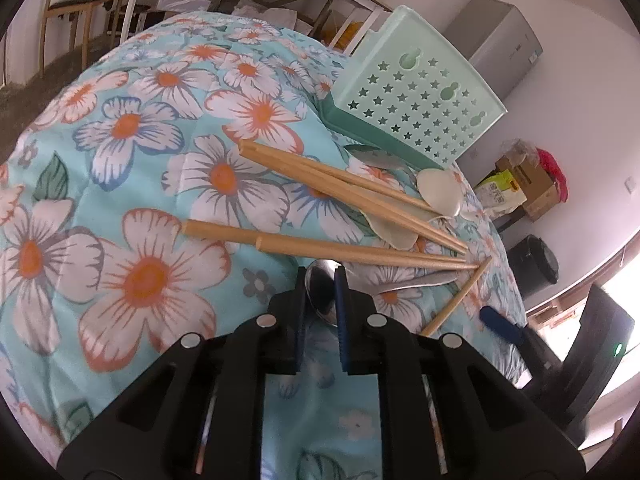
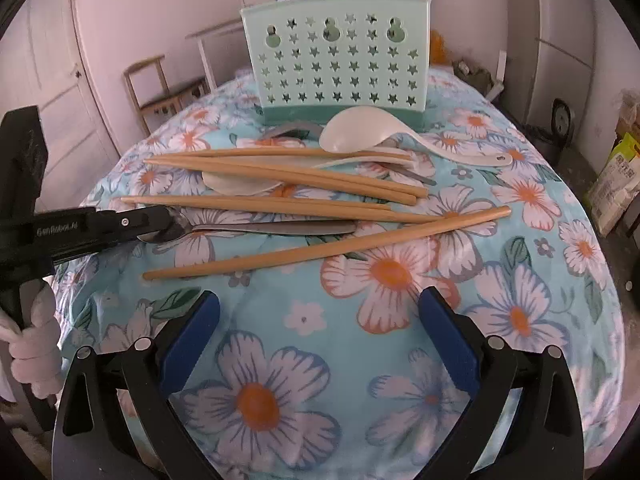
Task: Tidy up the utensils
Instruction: 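Lower the left gripper onto the metal spoon and close on it, then grasp the white ladle handle with the right gripper while the left gripper holds the metal spoon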
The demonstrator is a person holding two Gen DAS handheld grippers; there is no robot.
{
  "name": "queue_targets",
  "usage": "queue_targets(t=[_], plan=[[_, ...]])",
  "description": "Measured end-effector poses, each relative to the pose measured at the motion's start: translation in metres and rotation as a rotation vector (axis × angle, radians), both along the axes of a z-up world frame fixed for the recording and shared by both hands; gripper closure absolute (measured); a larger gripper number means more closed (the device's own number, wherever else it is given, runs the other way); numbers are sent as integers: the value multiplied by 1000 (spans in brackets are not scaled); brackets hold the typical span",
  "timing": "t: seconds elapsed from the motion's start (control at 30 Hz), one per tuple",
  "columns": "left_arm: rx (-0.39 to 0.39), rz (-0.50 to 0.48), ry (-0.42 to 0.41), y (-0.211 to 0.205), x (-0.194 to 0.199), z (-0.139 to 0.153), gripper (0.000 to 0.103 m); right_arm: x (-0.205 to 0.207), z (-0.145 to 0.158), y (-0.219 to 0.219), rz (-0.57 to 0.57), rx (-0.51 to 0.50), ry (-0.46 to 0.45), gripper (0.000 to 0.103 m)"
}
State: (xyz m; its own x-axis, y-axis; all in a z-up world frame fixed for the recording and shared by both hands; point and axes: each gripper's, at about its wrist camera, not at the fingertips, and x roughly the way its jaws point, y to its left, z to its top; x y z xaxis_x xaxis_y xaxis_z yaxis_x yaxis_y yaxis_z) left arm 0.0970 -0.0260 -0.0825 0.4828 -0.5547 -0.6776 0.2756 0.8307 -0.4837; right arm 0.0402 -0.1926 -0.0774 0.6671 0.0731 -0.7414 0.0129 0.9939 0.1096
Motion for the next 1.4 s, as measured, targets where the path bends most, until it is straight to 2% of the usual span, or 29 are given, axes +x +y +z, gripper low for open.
queue_targets(t=[0.07, 0.17, 0.23, 0.3, 0.37, 0.4, 0.47, 0.53, 0.83, 0.97, 1.03, 1.1, 1.17, 1.23, 1.33, 1.4], plan=[[3, -6, 0, 3, -2, 1, 92, -2, 11, -5, -9, -10, -20, 6], [-2, -12, 7, 11, -5, 3, 94, -4, 38, -13, -13, -104, -107, 6], [0, -14, 5, 14, -7, 3, 94, 2, 56, -20, -28, -213, -151, 6], [-3, -17, 4, 20, -9, 4, 95, 17, 66, -30, -41, -316, -154, 7], [-6, -21, 0, 24, -10, 5, 95, 33, 69, -40, -29, -381, -155, 15], [-6, -24, -1, 25, -11, 6, 95, 46, 65, -45, -25, -439, -138, 18], [-7, -34, -2, 27, -13, 7, 96, 69, 56, -52, 13, -506, -83, 35], [-16, -46, -4, 30, -14, 10, 98, 87, 46, -53, 78, -554, -32, 40], [-34, -103, -33, 41, -19, 31, 101, 119, 8, -35, 358, -781, 61, 53], [-38, -115, -30, 39, -19, 33, 101, 122, -2, -30, 449, -857, 66, 57], [-41, -118, -31, 37, -18, 33, 102, 126, -8, -27, 479, -882, 61, 58], [-41, -122, -36, 37, -18, 35, 102, 130, -15, -26, 506, -902, 55, 65], [-40, -126, -47, 36, -19, 38, 102, 131, -18, -24, 520, -895, 51, 83], [-35, -129, -62, 35, -21, 43, 102, 130, -22, -24, 524, -873, 50, 95], [-18, -134, -98, 34, -26, 56, 101, 124, -15, -22, 499, -830, 14, 98], [-11, -137, -121, 34, -29, 64, 101, 118, 0, -29, 452, -761, -22, 98]])
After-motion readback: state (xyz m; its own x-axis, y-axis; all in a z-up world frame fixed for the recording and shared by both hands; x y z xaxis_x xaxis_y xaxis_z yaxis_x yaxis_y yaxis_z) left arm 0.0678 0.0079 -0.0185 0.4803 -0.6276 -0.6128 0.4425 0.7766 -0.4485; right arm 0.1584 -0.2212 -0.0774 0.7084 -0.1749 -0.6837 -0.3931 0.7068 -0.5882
